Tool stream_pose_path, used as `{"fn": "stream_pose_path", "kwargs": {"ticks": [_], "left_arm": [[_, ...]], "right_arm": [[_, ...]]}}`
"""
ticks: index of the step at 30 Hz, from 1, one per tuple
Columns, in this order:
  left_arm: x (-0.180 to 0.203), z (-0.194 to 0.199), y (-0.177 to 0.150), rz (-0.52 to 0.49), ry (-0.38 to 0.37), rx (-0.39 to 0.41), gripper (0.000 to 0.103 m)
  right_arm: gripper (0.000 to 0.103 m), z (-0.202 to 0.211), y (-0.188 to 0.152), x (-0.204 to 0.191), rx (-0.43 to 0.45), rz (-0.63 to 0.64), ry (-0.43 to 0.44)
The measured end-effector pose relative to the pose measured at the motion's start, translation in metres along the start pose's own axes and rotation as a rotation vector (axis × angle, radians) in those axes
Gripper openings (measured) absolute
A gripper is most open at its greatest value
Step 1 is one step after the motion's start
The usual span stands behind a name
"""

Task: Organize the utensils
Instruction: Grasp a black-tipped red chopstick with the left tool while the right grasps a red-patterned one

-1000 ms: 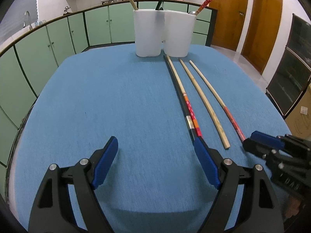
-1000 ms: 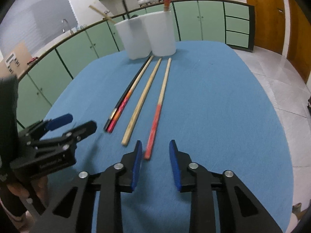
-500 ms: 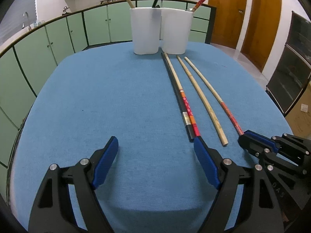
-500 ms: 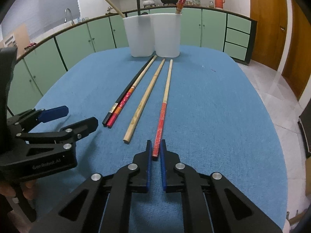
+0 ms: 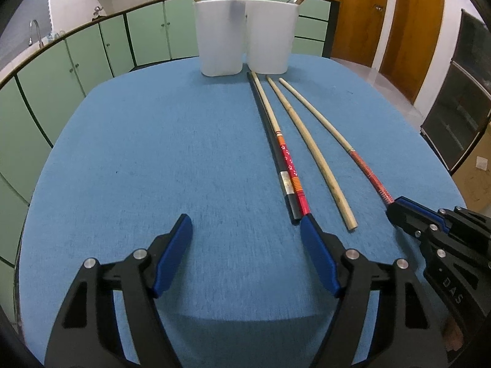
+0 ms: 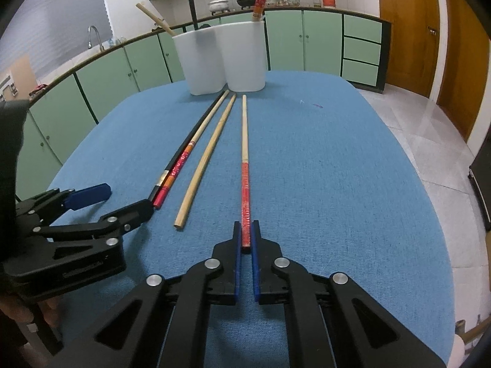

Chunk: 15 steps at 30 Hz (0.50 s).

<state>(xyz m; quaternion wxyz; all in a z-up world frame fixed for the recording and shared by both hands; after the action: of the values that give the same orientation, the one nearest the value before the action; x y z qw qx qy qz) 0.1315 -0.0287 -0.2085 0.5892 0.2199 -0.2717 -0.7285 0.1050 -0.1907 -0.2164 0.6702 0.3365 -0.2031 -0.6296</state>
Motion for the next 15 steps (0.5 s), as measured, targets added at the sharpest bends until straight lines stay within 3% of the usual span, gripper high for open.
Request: {"fn": "stream_pose_path", "kwargs": {"ticks": [6, 15], "left_arm": [[0.0032, -0.004, 0.0046, 0.001, 0.024, -0.008, 0.074], [0.0076, -0.0034, 0.0037, -0.007, -0.008, -0.003, 0.069]], "right_arm": [[0.006, -0.0002, -0.0006, 0.0006, -0.001, -0.008, 0.008], [0.006, 0.0006, -0.0006, 0.0021, -0.002, -0.017, 0.016]]}}
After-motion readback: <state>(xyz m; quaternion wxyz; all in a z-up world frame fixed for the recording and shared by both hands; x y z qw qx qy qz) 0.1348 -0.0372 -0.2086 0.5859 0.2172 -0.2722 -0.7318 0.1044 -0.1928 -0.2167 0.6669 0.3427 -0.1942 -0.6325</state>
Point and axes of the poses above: each gripper's, at about its wrist camera, not at the fingertips, and z roughly against the way its jaws point, x to its right, y to its top, the point moved 5 cm from there along -z, roughly the way its jaws point, and after that the axes turned 3 degrees about x, right-handed, at the moved point
